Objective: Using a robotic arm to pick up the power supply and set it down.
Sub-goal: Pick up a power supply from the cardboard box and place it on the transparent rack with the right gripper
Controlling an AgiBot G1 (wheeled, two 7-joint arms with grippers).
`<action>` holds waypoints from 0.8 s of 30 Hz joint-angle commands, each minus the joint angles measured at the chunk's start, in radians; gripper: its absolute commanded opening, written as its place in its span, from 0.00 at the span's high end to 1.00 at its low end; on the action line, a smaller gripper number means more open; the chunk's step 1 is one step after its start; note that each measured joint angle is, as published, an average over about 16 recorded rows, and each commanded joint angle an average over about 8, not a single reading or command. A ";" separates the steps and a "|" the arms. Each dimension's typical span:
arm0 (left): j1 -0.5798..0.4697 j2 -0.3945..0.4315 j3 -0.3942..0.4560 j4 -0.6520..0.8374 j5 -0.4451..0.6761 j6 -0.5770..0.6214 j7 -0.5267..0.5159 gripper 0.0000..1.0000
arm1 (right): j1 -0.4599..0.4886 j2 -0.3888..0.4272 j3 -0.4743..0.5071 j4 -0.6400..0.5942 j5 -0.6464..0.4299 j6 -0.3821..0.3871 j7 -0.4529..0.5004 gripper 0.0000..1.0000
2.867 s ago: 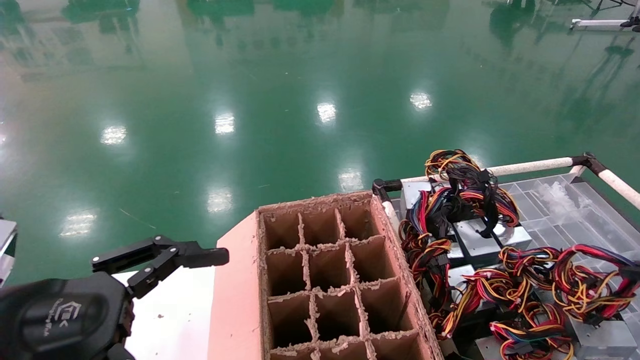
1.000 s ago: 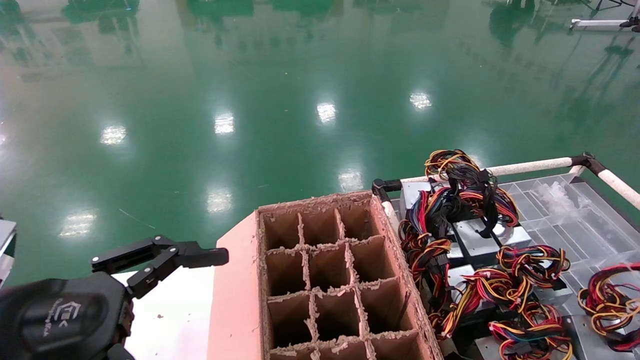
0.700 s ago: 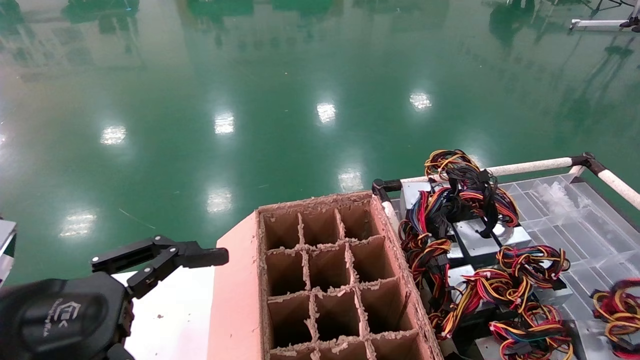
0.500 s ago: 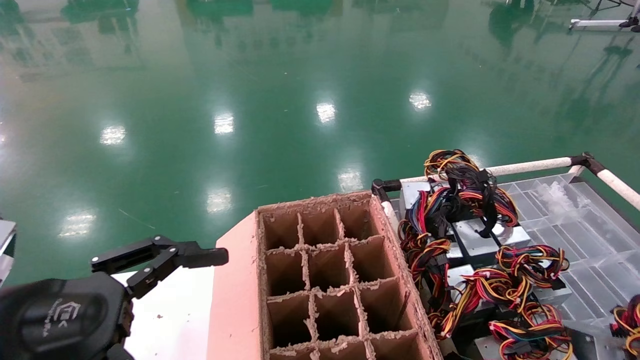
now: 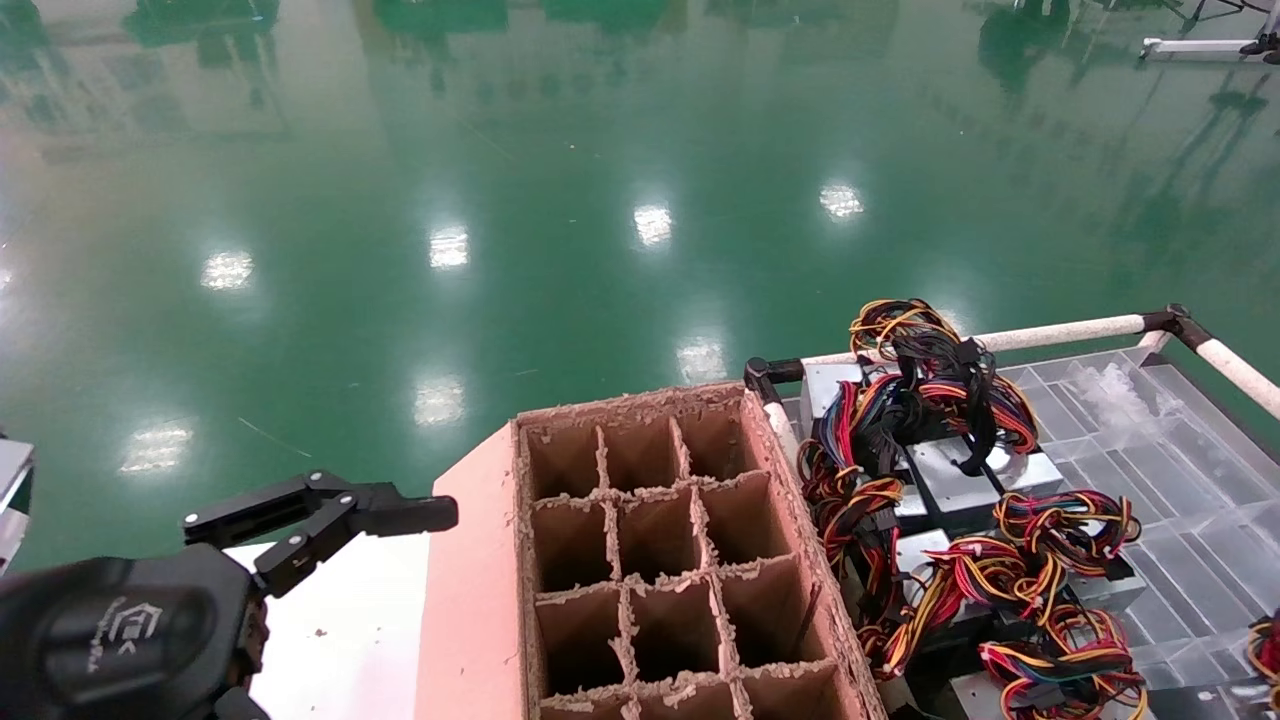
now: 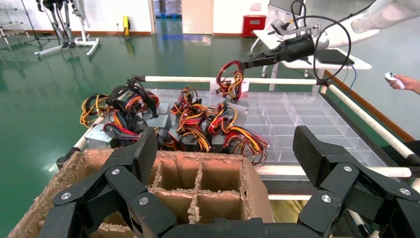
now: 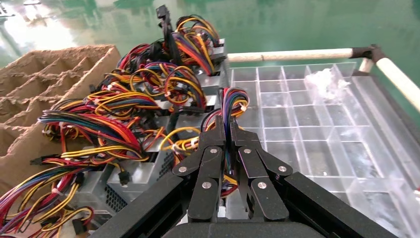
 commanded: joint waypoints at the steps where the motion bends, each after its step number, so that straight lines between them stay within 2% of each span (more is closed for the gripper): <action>1: 0.000 0.000 0.000 0.000 0.000 0.000 0.000 0.00 | 0.015 0.007 -0.004 0.009 -0.015 0.006 0.003 1.00; 3: 0.000 0.000 0.000 0.000 0.000 0.000 0.000 0.00 | 0.046 0.010 -0.011 0.028 -0.045 0.024 0.004 0.98; 4: 0.000 0.000 0.000 0.000 0.000 0.000 0.000 0.00 | 0.063 0.011 -0.015 0.039 -0.062 0.035 0.005 0.92; 10: 0.000 0.000 0.000 0.000 0.000 0.000 0.000 0.00 | 0.142 0.009 -0.037 0.088 -0.144 0.094 0.016 0.18; 11: 0.000 0.000 0.000 0.000 0.000 0.000 0.000 0.00 | 0.150 0.008 -0.039 0.093 -0.152 0.100 0.018 0.08; 12: 0.000 0.000 0.000 0.000 0.000 0.000 0.000 0.00 | 0.155 0.008 -0.040 0.096 -0.158 0.105 0.019 0.01; 24: 0.000 0.000 0.000 0.000 0.000 0.000 0.000 0.00 | 0.159 0.019 -0.038 0.111 -0.159 0.098 0.022 0.00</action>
